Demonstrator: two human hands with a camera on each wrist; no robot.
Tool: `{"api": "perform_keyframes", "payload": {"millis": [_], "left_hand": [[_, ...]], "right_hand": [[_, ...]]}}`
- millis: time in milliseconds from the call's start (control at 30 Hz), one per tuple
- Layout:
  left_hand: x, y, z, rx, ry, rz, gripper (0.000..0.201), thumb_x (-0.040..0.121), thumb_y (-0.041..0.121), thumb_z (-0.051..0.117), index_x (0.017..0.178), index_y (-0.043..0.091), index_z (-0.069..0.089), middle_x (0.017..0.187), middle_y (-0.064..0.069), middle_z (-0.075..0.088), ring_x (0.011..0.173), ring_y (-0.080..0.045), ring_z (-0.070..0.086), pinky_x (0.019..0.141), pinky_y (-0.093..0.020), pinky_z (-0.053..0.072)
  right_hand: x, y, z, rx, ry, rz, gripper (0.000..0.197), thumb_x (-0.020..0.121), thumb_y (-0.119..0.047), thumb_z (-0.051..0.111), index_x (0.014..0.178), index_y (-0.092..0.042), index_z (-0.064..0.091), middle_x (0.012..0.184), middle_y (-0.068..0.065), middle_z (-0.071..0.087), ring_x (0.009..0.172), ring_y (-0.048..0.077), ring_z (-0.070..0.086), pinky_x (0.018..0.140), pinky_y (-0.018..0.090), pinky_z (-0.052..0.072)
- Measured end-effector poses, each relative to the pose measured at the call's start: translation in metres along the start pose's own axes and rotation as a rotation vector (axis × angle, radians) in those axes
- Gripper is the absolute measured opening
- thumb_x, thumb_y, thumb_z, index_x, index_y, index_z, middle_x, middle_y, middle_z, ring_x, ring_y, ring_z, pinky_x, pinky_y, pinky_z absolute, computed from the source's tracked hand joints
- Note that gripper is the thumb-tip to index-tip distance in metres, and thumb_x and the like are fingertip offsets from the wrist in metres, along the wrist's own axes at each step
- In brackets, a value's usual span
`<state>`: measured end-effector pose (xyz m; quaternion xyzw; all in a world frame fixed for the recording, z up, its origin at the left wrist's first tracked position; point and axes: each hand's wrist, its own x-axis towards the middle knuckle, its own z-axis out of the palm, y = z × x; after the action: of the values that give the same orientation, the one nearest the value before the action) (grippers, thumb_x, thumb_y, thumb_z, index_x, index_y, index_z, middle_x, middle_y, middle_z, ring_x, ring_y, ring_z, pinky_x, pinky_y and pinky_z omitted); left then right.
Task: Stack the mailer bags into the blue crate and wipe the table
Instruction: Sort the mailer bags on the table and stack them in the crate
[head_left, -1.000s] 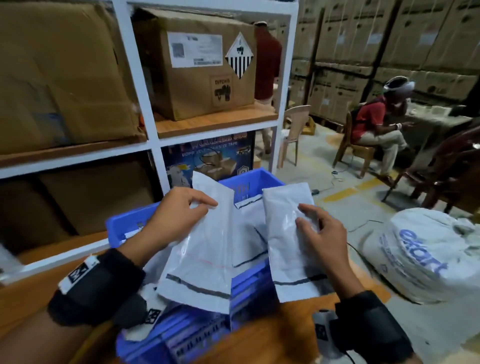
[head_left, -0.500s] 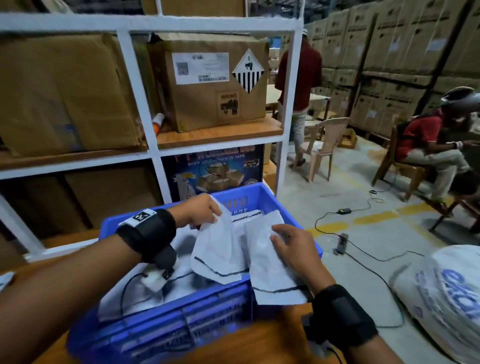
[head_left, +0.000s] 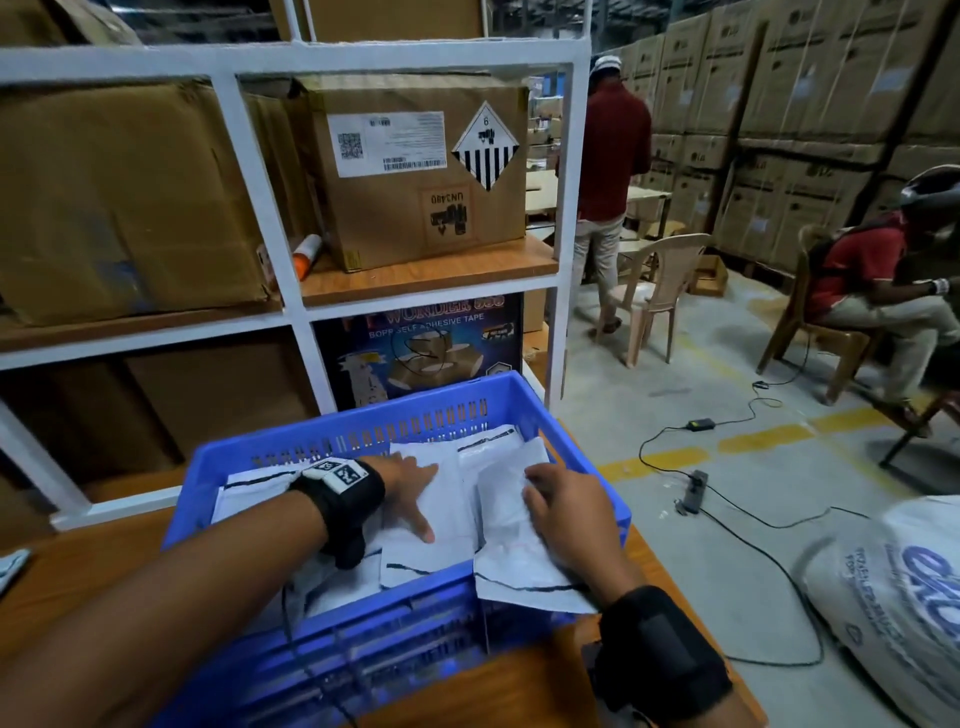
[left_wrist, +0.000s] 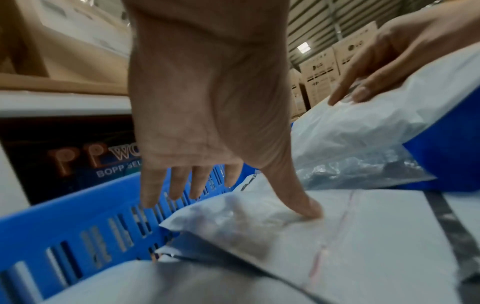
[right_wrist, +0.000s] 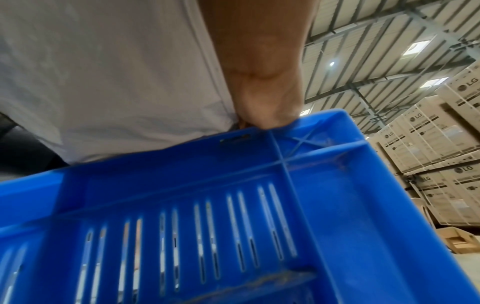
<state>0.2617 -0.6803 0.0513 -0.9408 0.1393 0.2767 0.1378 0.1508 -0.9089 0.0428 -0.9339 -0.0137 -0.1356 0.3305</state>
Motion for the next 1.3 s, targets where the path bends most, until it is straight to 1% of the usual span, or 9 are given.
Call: {"api": "perform_keyframes", "payload": {"millis": [200, 333, 433, 533, 600, 900, 1067, 1233, 1300], "left_hand": [[0.008, 0.001, 0.010, -0.167, 0.003, 0.017, 0.125, 0.067, 0.089, 0.053, 0.155, 0.028, -0.012, 0.164, -0.010, -0.006, 0.151, -0.028, 0.005, 0.121, -0.052, 0.011], [0.007, 0.003, 0.015, -0.190, -0.007, 0.041, 0.131, 0.063, 0.085, 0.062, 0.154, 0.030, -0.014, 0.164, -0.008, -0.011, 0.151, -0.027, 0.001, 0.121, -0.051, 0.011], [0.008, 0.006, 0.025, -0.151, 0.011, 0.039, 0.134, 0.064, 0.079, 0.068, 0.154, 0.028, -0.017, 0.163, -0.009, -0.015, 0.151, -0.027, -0.004, 0.121, -0.051, 0.009], [0.011, 0.006, 0.030, -0.140, 0.049, 0.036, 0.136, 0.063, 0.077, 0.070, 0.154, 0.027, -0.017, 0.163, -0.011, -0.015, 0.151, -0.028, -0.008, 0.121, -0.053, 0.001], [0.013, 0.005, 0.034, -0.171, 0.064, 0.050, 0.137, 0.062, 0.075, 0.072, 0.154, 0.026, -0.017, 0.162, -0.012, -0.016, 0.151, -0.028, -0.009, 0.120, -0.053, -0.001], [0.001, -0.014, 0.025, -0.368, 0.010, 0.131, 0.141, 0.055, 0.076, 0.077, 0.154, 0.033, -0.013, 0.163, -0.006, -0.015, 0.152, -0.023, 0.000, 0.121, -0.043, 0.015], [-0.004, -0.017, 0.015, -0.311, 0.050, 0.161, 0.128, 0.067, 0.068, 0.076, 0.157, 0.023, -0.003, 0.164, -0.010, -0.011, 0.151, -0.026, 0.002, 0.121, -0.041, 0.017], [0.001, -0.023, 0.005, -0.295, 0.115, 0.160, 0.101, 0.068, 0.071, 0.071, 0.140, 0.008, 0.040, 0.163, -0.016, 0.008, 0.141, -0.032, 0.034, 0.109, -0.040, 0.038], [0.009, -0.026, 0.005, -0.299, 0.146, 0.168, 0.112, 0.065, 0.072, 0.072, 0.147, 0.009, 0.030, 0.162, -0.015, 0.010, 0.140, -0.033, 0.035, 0.108, -0.042, 0.039]], "right_hand": [[0.000, 0.000, -0.001, -0.002, 0.002, -0.014, 0.019, 0.092, -0.023, 0.060, 0.102, -0.011, 0.069, 0.096, 0.006, 0.073, 0.092, 0.024, 0.066, 0.079, 0.039, 0.051], [0.000, 0.000, -0.002, -0.023, -0.011, -0.010, 0.020, 0.092, -0.025, 0.058, 0.104, -0.015, 0.069, 0.097, 0.004, 0.074, 0.093, 0.024, 0.066, 0.078, 0.039, 0.051], [0.001, -0.001, -0.004, -0.011, -0.048, 0.022, 0.026, 0.091, -0.021, 0.057, 0.113, -0.017, 0.069, 0.103, 0.000, 0.074, 0.097, 0.019, 0.066, 0.080, 0.030, 0.048], [0.009, -0.005, -0.016, 0.115, -0.089, 0.092, 0.030, 0.088, -0.011, 0.056, 0.113, -0.017, 0.071, 0.098, -0.003, 0.074, 0.080, 0.006, 0.067, 0.069, 0.011, 0.046], [0.023, -0.012, -0.027, 0.081, -0.116, 0.051, 0.031, 0.086, -0.009, 0.057, 0.112, -0.018, 0.072, 0.099, -0.002, 0.073, 0.090, 0.008, 0.066, 0.071, 0.010, 0.041], [0.133, -0.058, -0.023, -0.307, -0.343, -0.103, 0.033, 0.088, -0.009, 0.056, 0.117, -0.014, 0.070, 0.121, 0.011, 0.067, 0.112, 0.032, 0.060, 0.090, 0.031, 0.042], [0.157, -0.048, 0.021, -0.493, -0.541, -0.021, 0.029, 0.093, -0.012, 0.055, 0.118, -0.004, 0.065, 0.124, 0.013, 0.064, 0.113, 0.030, 0.059, 0.090, 0.031, 0.043], [0.169, -0.051, 0.028, -0.765, -0.617, -0.089, 0.042, 0.081, -0.017, 0.069, 0.122, -0.017, 0.062, 0.122, 0.005, 0.063, 0.115, 0.026, 0.058, 0.082, 0.031, 0.046], [0.175, -0.057, 0.033, -0.807, -0.700, -0.085, 0.054, 0.077, -0.016, 0.077, 0.128, -0.021, 0.058, 0.123, 0.004, 0.063, 0.112, 0.025, 0.060, 0.081, 0.029, 0.047]]}}
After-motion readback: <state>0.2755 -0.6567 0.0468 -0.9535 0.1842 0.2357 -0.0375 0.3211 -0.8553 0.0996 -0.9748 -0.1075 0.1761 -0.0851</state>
